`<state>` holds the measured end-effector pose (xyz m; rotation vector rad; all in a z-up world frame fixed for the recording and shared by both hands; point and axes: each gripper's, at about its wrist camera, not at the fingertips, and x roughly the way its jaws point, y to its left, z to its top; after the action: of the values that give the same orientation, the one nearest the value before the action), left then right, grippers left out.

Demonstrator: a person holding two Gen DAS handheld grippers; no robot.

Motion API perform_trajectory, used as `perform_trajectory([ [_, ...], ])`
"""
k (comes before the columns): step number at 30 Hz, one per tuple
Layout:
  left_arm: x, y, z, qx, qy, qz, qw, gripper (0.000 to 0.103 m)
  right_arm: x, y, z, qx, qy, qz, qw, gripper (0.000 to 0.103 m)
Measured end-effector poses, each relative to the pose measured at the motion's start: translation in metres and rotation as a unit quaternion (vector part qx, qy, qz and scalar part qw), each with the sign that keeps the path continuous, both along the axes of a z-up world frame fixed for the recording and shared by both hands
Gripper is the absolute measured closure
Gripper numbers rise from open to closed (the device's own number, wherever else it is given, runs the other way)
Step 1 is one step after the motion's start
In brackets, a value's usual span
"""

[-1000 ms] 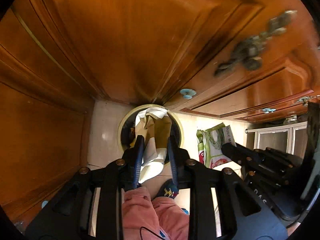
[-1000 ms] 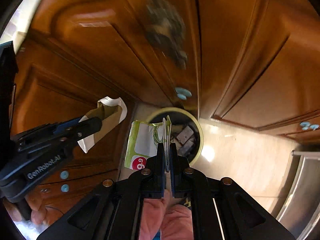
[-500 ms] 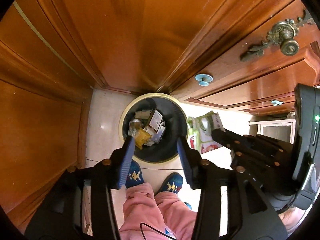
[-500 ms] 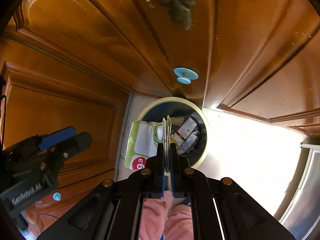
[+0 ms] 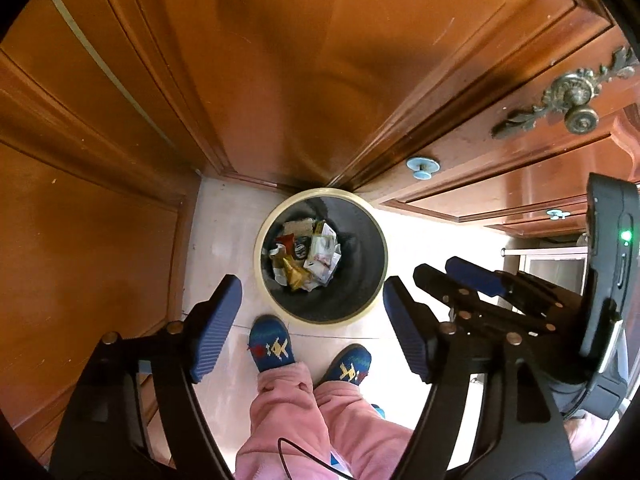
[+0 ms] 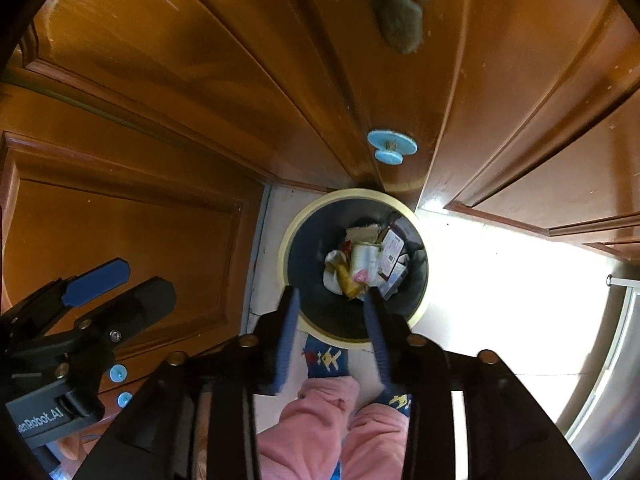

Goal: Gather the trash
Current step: 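Raise both tools back toward the counter trash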

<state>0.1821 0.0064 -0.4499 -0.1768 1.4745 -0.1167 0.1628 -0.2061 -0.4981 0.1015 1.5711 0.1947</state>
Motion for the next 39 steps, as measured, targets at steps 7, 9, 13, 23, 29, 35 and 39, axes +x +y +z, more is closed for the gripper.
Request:
perform_trajectory([
  [7, -0.006, -0.002, 0.031, -0.005, -0.001, -0.005, 1.0000, 0.032, -0.006, 0.001, 0.031, 0.005, -0.014, -0.008, 1.000, 0.065],
  [9, -0.009, -0.003, 0.047, -0.006, -0.005, -0.007, 0.9999, 0.032, -0.010, 0.001, 0.044, 0.007, -0.019, -0.010, 1.000, 0.065],
  [13, -0.015, -0.005, 0.085, -0.008, -0.014, -0.013, 0.9998, 0.032, -0.019, 0.001, 0.083, 0.008, -0.031, -0.010, 0.999, 0.065],
  [23, -0.023, -0.005, 0.205, -0.024, -0.069, -0.020, 0.9971, 0.032, -0.041, -0.003, 0.218, 0.003, -0.092, 0.002, 0.996, 0.065],
  [29, -0.023, -0.005, 0.281, -0.024, -0.121, -0.033, 0.9918, 0.032, -0.047, -0.001, 0.298, 0.002, -0.142, 0.002, 0.990, 0.066],
  [35, -0.018, -0.007, 0.349, -0.022, -0.169, -0.054, 0.9840, 0.031, -0.050, -0.001, 0.369, -0.002, -0.191, -0.002, 0.982, 0.066],
  [39, -0.014, -0.006, 0.389, -0.024, -0.202, -0.068, 0.9767, 0.028, -0.045, -0.002, 0.408, -0.003, -0.223, -0.016, 0.975, 0.066],
])
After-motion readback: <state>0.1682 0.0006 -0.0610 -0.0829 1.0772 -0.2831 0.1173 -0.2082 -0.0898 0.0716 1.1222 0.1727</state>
